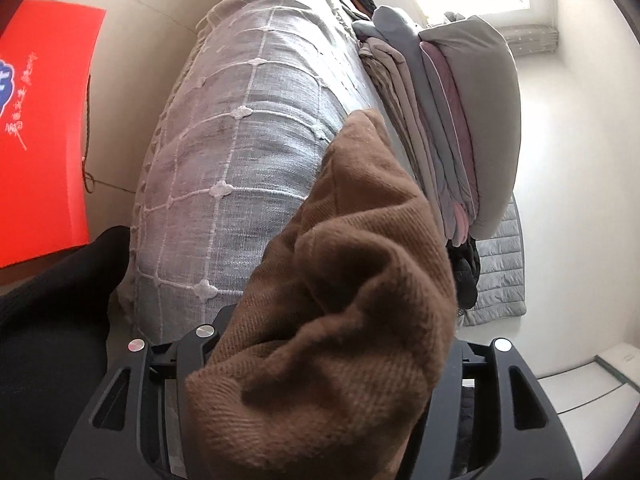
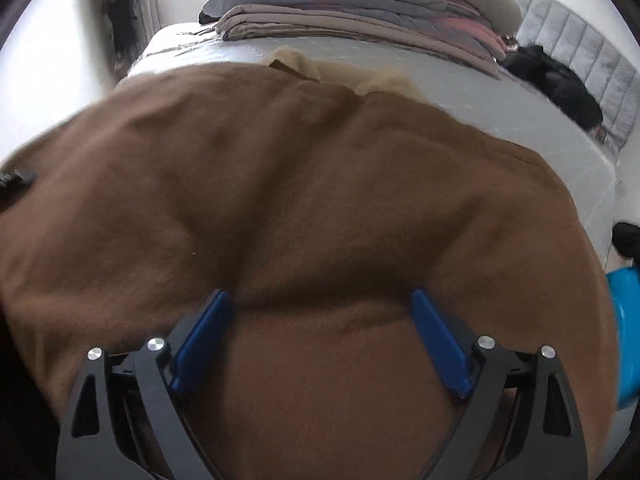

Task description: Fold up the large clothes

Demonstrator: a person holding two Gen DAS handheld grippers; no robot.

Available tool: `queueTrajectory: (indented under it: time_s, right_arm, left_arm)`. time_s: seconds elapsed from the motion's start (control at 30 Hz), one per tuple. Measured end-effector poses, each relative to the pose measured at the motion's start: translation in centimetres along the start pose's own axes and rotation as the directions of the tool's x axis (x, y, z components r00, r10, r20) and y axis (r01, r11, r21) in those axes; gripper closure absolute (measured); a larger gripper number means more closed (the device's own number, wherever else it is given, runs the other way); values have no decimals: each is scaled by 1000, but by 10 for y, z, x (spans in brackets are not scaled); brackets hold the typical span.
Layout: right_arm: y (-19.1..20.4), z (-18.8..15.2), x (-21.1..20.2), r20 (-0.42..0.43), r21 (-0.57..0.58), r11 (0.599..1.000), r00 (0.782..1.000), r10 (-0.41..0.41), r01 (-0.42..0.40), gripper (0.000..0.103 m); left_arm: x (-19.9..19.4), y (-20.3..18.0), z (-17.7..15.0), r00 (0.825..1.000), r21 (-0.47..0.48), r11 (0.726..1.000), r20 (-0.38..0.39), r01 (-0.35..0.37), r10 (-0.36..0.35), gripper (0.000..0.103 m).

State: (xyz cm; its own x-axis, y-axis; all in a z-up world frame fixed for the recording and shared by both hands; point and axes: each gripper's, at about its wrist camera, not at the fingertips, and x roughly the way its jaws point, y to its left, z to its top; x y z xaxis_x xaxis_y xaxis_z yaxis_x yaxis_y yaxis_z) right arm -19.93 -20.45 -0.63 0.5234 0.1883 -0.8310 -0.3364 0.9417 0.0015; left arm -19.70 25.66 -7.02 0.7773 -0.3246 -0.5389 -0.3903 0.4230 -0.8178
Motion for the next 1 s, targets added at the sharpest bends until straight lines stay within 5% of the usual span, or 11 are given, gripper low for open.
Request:
queueTrajectory:
  time_s: [0.07, 0.13, 0.2, 0.37, 0.47, 0.57, 0.67, 0.77, 0.83, 0.9, 1.0]
  right_arm:
    - [-6, -10, -29, 93, 36, 999, 996, 5, -8, 15]
    - [-7, -19, -46, 144, 52, 998, 989, -33, 25, 12]
    - [3, -39, -23, 50, 18, 999, 998, -42, 41, 10]
    - [-6, -43, -24, 71, 65, 998, 997, -30, 25, 9]
    - [13, -51, -57, 209, 46, 999, 978, -20, 11, 9]
    - [31, -57, -15, 64, -14, 1000, 998, -17, 18, 6]
    - [27, -58, -21, 70, 4, 1000, 998, 5, -5, 6]
    - [5, -55, -32, 89, 99, 979, 982, 169, -177, 6]
    - [-21, -57, -57, 200, 191, 902, 915, 350, -387, 6]
    - [-68, -67, -82, 341, 298, 747, 797, 498, -595, 6]
    - [-141, -85, -96, 498, 416, 499, 649, 575, -761, 6]
  left_arm:
    - [-3, -5, -1, 1000, 39, 999, 16, 9, -9, 52]
    - [-6, -12, -2, 999, 78, 997, 42, 20, -24, 67]
    - [-12, -24, -5, 997, 121, 992, 72, 29, -38, 73]
    - [-28, -73, -16, 991, 240, 970, 111, 42, -70, 77]
    - [-34, -105, -26, 989, 331, 943, 125, 34, -79, 77]
    - [-34, -135, -40, 988, 393, 919, 123, 37, -92, 77]
    - [-36, -175, -63, 987, 495, 868, 125, 26, -100, 77]
    - [-32, -225, -96, 987, 616, 788, 111, 25, -118, 77]
    - [-25, -261, -131, 987, 708, 706, 89, 29, -130, 77]
    - [-7, -295, -176, 990, 792, 609, 44, 45, -131, 77]
    - [27, -323, -239, 993, 859, 503, -44, 94, -111, 77]
